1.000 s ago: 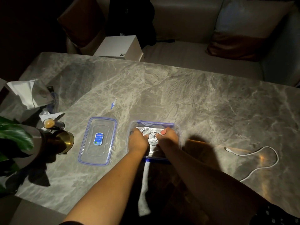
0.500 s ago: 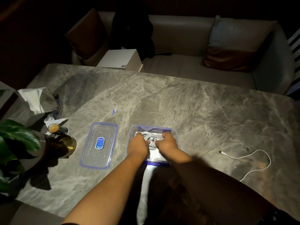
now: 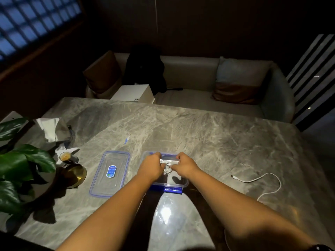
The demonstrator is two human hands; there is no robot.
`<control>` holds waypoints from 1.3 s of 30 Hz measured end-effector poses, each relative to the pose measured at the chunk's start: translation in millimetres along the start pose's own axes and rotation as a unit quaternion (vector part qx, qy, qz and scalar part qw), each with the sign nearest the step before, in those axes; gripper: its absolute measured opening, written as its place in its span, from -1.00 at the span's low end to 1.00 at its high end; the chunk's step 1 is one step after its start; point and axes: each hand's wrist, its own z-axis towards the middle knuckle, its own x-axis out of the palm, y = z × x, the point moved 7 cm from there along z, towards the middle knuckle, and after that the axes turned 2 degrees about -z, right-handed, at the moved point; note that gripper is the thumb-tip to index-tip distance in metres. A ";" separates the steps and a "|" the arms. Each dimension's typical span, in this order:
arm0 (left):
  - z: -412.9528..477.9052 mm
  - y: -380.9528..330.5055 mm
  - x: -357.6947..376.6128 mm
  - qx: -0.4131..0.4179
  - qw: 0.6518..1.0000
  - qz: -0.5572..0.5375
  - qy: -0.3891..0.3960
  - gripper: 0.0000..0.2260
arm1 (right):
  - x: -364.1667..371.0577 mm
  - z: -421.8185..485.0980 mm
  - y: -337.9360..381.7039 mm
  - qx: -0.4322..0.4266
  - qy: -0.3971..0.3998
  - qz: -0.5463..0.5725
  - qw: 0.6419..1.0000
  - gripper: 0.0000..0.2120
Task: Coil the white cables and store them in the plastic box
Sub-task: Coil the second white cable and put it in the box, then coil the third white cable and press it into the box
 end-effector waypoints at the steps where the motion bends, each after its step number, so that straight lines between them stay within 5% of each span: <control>1: -3.6 -7.2 -3.6 0.016 1.000 0.006 0.006 -0.71 | -6.1 -5.7 2.3 -0.013 -0.004 -0.011 1.000 -0.66; 11: -30.1 -67.1 -20.8 0.120 0.990 0.069 0.011 -0.59 | -63.6 -58.5 6.4 -0.075 -0.054 -0.137 0.986 -0.43; 24: -43.0 -104.5 -2.1 0.168 0.977 0.132 0.025 -0.61 | -96.7 -83.0 -40.2 -0.062 -0.100 -0.206 0.971 -0.49; 39: -27.9 -199.5 94.0 0.257 0.950 0.150 0.096 -0.58 | -154.6 -97.4 -163.4 0.016 -0.152 -0.162 0.975 -0.52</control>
